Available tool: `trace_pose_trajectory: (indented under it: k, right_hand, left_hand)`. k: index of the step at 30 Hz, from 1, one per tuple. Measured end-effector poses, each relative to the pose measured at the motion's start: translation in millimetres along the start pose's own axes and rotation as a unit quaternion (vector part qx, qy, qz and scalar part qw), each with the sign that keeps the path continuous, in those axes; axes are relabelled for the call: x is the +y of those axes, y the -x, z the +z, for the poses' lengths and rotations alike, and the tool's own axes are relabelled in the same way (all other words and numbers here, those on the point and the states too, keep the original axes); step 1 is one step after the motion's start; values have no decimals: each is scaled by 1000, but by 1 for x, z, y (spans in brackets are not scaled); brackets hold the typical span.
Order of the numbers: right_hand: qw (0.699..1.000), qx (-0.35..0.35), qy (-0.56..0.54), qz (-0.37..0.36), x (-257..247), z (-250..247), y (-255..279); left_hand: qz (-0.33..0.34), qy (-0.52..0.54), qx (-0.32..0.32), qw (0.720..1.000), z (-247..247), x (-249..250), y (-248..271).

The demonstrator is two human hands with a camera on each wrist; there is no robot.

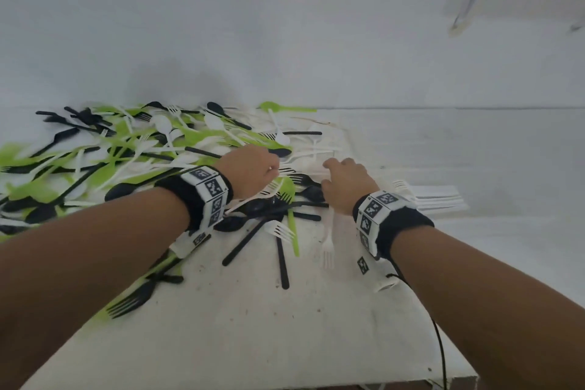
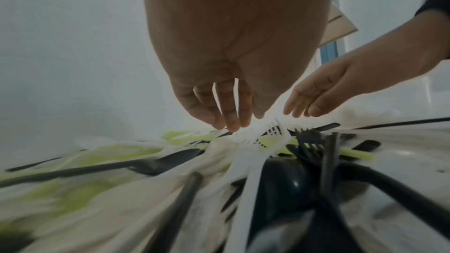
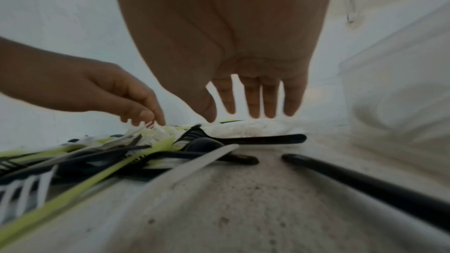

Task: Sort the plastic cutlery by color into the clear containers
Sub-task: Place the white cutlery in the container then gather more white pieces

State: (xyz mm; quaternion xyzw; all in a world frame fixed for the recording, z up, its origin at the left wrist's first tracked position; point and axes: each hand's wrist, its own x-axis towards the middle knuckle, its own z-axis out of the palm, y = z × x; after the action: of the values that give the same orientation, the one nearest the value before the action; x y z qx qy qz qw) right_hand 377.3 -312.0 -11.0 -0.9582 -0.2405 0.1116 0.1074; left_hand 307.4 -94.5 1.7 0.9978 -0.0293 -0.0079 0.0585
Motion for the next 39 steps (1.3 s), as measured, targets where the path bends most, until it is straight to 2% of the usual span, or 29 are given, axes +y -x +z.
trace_pose_trajectory:
  k: [2,4,7,11,15,20,24,31,39]
  right_hand:
    - [998,-34,42,41,4,3,0]
    - [997,-56,49,39,6,8,-2]
    - [999,-36,33,21,7,9,-8]
    - [999,-40,17,13,13,-4,-16]
    - [999,-32,-7,17,19,-10,-25]
    - [998,-51,14,-17,16,-12,-35]
    - [998,-42,17,-32,15,-13,-43]
    - [998,-37,50,-31,13,-11,-63]
    - [997,-14,77,13,-2,-10,-76]
  left_hand:
    - [24,-22,-11,999,5,9,-24]
    - [45,-69,-31,996,13,21,-47]
    - [42,-112,-44,992,23,35,-71]
    - [-14,-16,-47,999,28,33,-84]
    - [-55,108,-67,990,22,24,-84]
    - [-75,130,-57,987,17,30,-74]
    - [-108,133,-20,985,14,18,-68]
    - [-58,101,-17,993,5,-9,-56]
    - [20,68,-44,996,4,-16,-72]
